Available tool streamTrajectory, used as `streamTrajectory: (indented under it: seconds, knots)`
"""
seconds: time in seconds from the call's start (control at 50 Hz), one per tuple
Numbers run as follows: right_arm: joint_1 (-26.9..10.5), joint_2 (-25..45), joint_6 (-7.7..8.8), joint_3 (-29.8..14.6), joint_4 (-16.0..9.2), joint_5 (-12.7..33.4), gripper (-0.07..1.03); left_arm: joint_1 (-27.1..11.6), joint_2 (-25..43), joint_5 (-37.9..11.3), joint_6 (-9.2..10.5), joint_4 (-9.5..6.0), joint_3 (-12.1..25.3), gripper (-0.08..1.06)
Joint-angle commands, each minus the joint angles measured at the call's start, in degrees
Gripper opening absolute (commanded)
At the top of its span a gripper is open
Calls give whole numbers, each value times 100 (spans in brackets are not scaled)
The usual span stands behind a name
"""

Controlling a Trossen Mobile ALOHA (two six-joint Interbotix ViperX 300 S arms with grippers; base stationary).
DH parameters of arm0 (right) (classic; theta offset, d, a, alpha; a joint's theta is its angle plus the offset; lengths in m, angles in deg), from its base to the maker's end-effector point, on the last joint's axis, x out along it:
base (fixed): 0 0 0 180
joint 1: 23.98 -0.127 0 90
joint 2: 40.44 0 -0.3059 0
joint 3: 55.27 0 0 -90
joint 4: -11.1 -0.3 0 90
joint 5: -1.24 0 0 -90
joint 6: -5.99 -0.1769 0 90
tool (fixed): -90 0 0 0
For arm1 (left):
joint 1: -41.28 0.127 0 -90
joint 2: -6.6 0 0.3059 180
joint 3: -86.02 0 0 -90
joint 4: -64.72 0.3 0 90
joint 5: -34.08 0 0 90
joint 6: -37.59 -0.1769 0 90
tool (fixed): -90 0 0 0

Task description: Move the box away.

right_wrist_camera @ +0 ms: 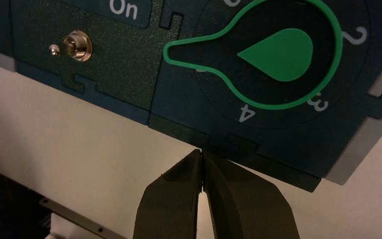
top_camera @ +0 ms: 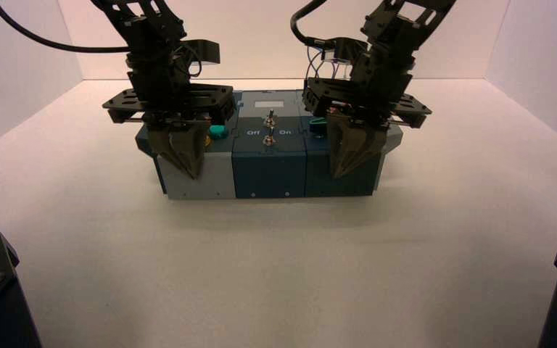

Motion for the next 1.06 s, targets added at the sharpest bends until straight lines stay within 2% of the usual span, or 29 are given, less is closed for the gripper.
streamTrajectory:
  seconds: [0.02, 0.22, 0.4, 0.52, 0.64, 0.78, 0.88, 1.06]
  knots:
    - [79, 35, 26, -290, 123, -26, -2, 281, 35, 114, -141, 26, 264, -3]
    - [97, 422, 26, -598, 299, -9, -2, 545, 132, 141, -369, 26, 492, -3]
    - [88, 457, 53, -527, 325, 0, -2, 554, 26, 114, -387, 26, 448, -3]
    - [79, 202, 88, -352, 325, -44, -2, 545, -431, 114, -343, 26, 211, -3]
    - [79, -290, 88, -141, 378, -141, -2, 554, -1178, 105, -281, 26, 0, -3]
    - [79, -905, 88, -44, 404, -141, -2, 554, -1951, -62, -202, 26, -62, -3]
    - [79, -1151, 88, -35, 413, -88, -2, 563, -2241, -176, -193, 26, -62, -3]
    - [79, -1187, 88, -114, 422, 35, -2, 571, -2347, -316, -185, 26, -62, -3]
